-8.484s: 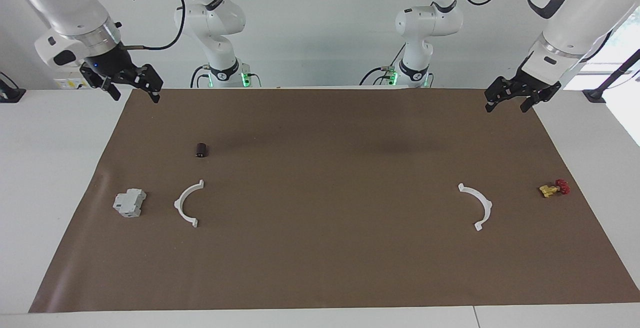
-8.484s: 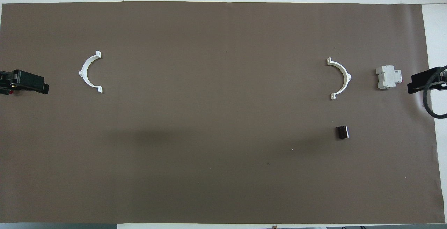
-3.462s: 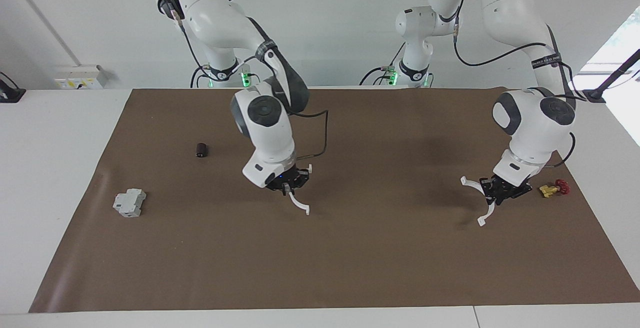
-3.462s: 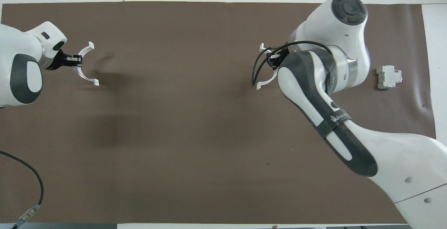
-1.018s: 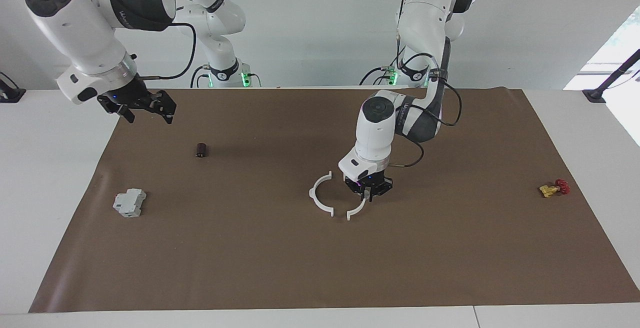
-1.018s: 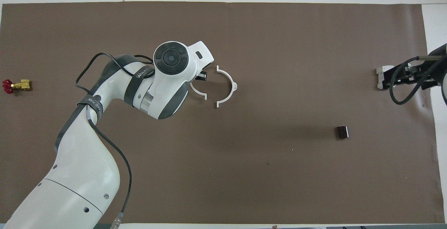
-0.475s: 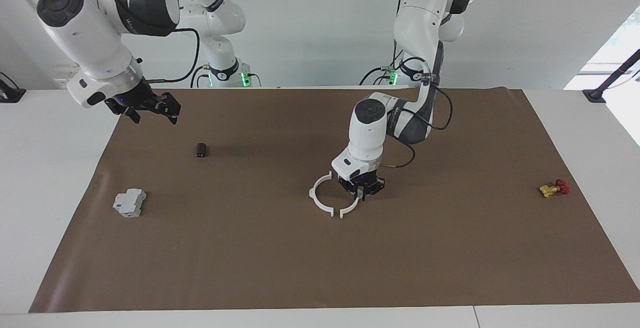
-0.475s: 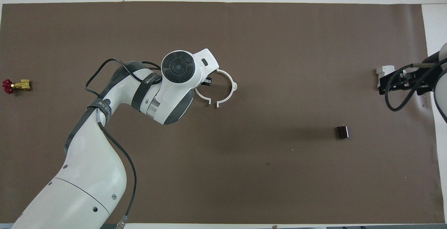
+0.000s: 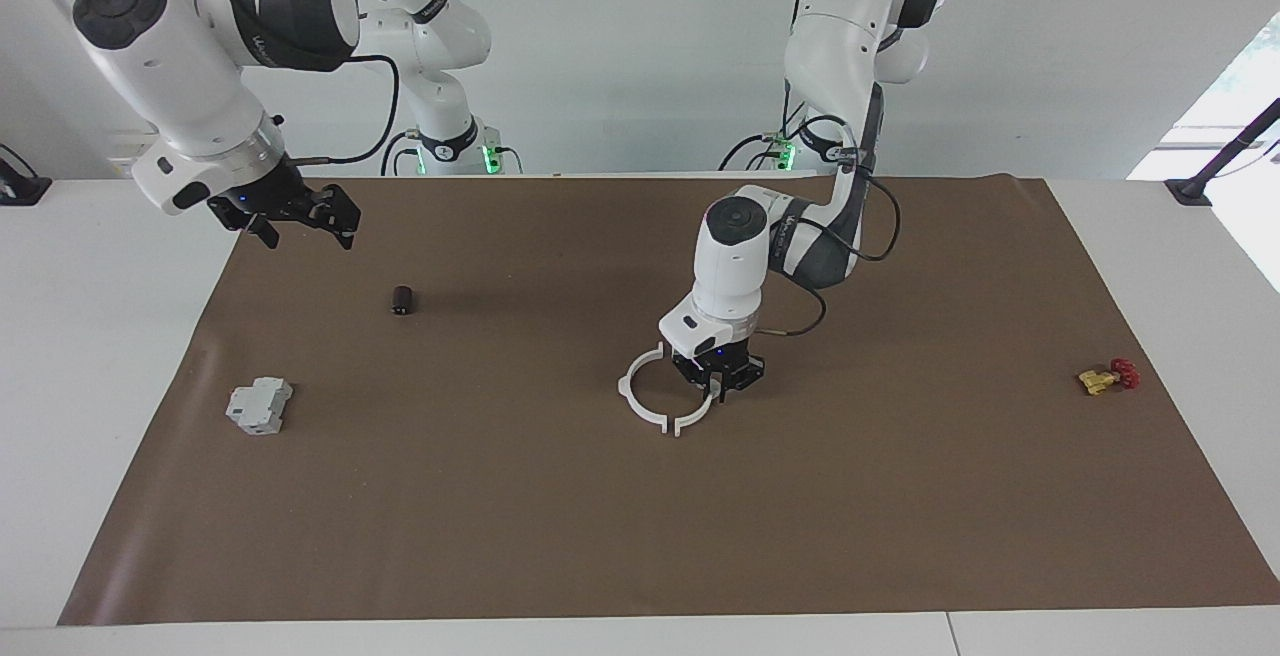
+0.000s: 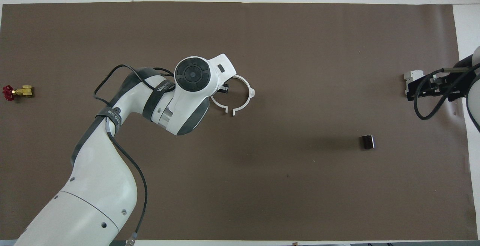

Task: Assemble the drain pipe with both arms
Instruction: 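Push the left gripper's half-ring against the other half to close the ring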

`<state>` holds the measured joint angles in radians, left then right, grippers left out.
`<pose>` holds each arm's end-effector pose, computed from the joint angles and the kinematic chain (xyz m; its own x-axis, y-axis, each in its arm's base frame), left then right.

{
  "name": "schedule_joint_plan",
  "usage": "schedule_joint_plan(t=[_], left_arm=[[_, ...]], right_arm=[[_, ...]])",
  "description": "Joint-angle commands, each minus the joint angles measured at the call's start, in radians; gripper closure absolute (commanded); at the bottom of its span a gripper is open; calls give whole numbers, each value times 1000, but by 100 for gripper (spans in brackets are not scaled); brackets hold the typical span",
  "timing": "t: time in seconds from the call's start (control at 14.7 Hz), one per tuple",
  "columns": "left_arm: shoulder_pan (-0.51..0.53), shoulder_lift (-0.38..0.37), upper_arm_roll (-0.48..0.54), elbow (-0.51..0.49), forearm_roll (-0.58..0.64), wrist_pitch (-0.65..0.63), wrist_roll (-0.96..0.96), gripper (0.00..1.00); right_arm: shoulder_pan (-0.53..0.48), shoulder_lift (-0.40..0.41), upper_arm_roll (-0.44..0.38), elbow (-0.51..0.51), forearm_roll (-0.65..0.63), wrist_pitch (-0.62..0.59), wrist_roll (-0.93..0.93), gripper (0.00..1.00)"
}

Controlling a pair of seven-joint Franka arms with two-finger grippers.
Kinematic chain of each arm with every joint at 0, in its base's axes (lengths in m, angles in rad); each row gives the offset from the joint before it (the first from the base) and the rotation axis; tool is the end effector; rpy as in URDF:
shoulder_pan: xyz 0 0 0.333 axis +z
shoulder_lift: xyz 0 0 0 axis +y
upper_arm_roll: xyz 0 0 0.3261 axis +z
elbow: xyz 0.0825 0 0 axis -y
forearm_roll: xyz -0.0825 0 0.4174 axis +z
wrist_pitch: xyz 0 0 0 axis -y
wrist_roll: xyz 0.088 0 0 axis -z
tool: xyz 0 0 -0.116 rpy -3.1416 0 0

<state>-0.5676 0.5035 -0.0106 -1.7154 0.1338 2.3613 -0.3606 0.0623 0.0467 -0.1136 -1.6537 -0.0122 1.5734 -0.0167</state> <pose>0.6013 -0.3885 0.2904 0.9399 -0.2993 0.1643 -0.2957 -0.9542 -0.0463 0.5939 -0.0307 0.5567 0.9913 -0.0347 -0.1266 -0.0330 -0.9993 0.0153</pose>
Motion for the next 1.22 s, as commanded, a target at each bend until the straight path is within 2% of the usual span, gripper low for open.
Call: schedule_joint_plan(t=[0.0,0.41,1.15], left_arm=[[-9,-14,7,-26,-3,27,-12,100],[-28,-20,6,-59,-5,53,-15,100],[-20,-19,6,-50,-5,65,-17,100]], right_arm=[[-18,-25,14,-34,-6,25,-28,0],[-18,-24,14,-34,-6,25,-52,0],[-18,-24,14,-34,-6,25,-54,0]])
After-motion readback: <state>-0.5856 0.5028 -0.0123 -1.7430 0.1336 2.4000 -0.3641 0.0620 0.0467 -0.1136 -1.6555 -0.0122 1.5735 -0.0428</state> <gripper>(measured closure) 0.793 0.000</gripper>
